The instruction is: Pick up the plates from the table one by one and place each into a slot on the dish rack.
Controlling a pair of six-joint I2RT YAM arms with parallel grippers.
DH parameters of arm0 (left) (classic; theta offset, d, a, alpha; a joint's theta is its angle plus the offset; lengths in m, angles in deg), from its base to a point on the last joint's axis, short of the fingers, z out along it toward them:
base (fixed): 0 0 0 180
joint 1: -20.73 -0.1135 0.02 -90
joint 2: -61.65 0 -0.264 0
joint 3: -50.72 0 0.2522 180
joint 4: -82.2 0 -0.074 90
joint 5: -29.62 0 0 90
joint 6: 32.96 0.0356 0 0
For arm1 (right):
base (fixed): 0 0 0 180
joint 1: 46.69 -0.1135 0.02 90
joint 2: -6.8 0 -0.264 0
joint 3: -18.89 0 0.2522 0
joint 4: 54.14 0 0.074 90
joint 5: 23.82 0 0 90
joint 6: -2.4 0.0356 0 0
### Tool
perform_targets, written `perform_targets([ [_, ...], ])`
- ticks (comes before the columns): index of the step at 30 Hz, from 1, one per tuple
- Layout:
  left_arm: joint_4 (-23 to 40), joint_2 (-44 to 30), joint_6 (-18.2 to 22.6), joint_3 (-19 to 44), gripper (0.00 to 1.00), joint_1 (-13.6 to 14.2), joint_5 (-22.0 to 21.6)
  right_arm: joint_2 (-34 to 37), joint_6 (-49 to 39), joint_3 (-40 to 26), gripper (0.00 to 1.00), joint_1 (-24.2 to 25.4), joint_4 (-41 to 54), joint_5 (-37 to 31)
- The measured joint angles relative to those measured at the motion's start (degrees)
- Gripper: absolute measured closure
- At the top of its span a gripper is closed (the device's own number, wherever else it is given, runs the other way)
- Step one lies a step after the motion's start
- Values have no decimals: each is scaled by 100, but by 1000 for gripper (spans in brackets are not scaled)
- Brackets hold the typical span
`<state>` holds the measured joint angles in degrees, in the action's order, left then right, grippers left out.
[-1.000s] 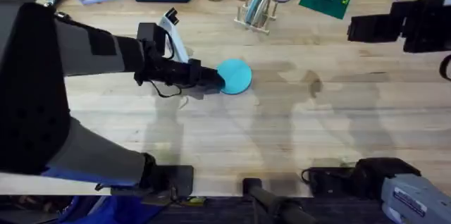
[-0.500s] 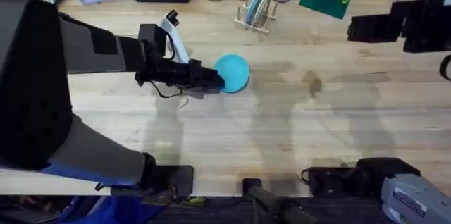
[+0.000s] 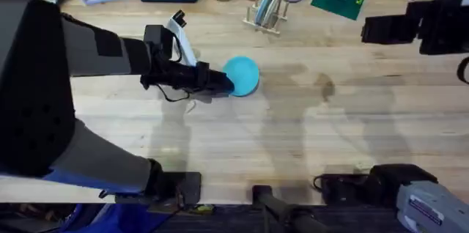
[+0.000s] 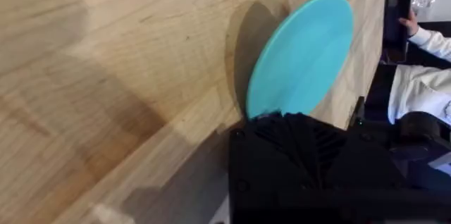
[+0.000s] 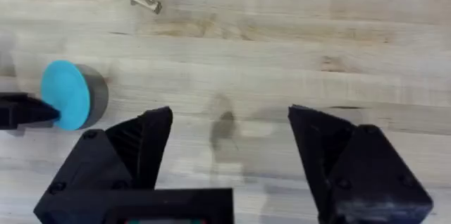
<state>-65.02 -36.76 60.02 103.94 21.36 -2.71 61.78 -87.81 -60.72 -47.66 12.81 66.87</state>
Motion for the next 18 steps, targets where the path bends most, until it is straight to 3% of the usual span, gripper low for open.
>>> perform_targets([
  [7, 0, -2, 0, 0, 960, 0, 0, 97, 118, -9, 7, 0, 0, 323],
  [18, -1, -1, -2, 0, 960, 0, -2, 1106, 175, -16, 8, 1, -53, 1448],
])
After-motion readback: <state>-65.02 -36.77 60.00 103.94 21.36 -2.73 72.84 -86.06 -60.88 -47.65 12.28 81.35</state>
